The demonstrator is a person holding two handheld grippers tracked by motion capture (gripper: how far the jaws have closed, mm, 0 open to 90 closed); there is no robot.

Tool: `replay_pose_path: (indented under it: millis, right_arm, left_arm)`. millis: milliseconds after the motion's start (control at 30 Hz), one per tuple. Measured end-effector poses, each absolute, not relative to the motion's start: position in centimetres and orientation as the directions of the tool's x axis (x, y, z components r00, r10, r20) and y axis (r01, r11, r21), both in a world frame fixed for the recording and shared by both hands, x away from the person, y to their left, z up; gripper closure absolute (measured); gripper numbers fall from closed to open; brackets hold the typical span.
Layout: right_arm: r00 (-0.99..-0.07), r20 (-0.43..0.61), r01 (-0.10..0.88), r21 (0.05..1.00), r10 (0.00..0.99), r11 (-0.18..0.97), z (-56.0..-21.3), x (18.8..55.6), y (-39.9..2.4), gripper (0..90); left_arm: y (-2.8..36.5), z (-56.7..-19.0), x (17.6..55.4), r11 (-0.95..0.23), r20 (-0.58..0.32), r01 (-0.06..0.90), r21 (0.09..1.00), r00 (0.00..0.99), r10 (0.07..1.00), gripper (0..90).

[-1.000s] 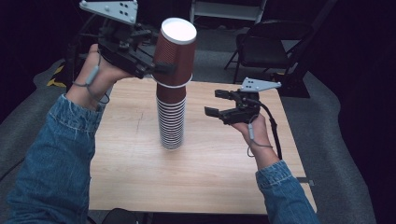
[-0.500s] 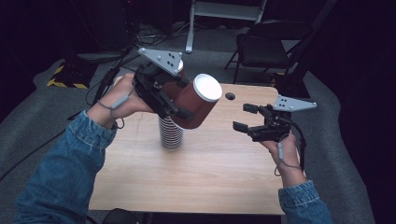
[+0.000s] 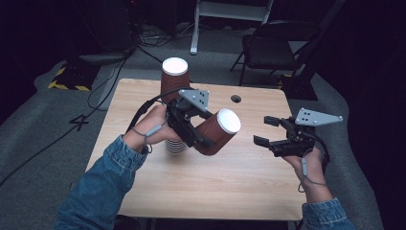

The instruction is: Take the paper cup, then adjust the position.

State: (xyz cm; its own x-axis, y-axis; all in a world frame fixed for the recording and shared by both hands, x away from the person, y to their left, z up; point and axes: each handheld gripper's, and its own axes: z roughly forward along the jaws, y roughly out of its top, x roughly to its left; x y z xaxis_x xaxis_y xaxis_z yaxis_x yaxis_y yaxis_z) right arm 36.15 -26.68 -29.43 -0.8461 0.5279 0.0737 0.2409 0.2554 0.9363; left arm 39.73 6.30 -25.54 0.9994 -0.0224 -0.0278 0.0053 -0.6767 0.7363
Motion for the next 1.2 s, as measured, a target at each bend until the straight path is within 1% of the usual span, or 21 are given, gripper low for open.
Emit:
replay_pose_path:
  millis: [67,133,267,433,567,767,1033,1200]
  right_arm:
    - [-0.845,0.070,0.241,0.935,0.531,0.260,-29.5,36.0,-26.9,15.6]
    - [-0.845,0.071,0.243,0.934,0.530,0.261,-29.7,35.9,-27.0,15.5]
    - [-0.848,0.068,0.245,0.930,0.526,0.274,-29.8,35.7,-27.0,15.5]
    - [-0.860,0.063,0.243,0.923,0.507,0.298,-29.8,35.5,-26.5,15.5]
    - [-0.868,0.059,0.237,0.921,0.493,0.308,-29.8,35.5,-26.1,15.4]
    - [-0.887,0.060,0.232,0.916,0.458,0.329,-29.7,35.4,-25.3,15.3]
    - [-0.897,0.062,0.236,0.904,0.437,0.356,-30.0,35.5,-24.5,15.1]
    - [-0.918,0.074,0.241,0.885,0.391,0.399,-30.3,35.8,-23.3,14.2]
  left_arm:
    - [6.0,-26.3,39.5,-0.691,-0.018,0.009,0.723,1.000,-0.006,18.4]
    - [5.8,-27.1,39.2,-0.704,-0.017,0.005,0.710,1.000,-0.010,18.2]
    - [5.8,-28.6,38.6,-0.689,-0.032,0.008,0.724,0.999,-0.022,18.2]
    - [5.9,-30.0,38.4,-0.693,-0.047,0.030,0.721,0.999,-0.006,18.2]
    - [5.7,-30.6,38.4,-0.728,-0.036,0.034,0.684,0.999,0.012,18.1]
    - [4.6,-32.6,38.7,-0.778,-0.055,0.058,0.626,0.998,0.029,18.0]
    - [3.8,-34.0,39.5,-0.794,-0.088,0.083,0.602,0.995,0.037,18.0]
    - [3.5,-34.6,39.6,-0.811,-0.092,0.079,0.580,0.995,0.031,17.9]
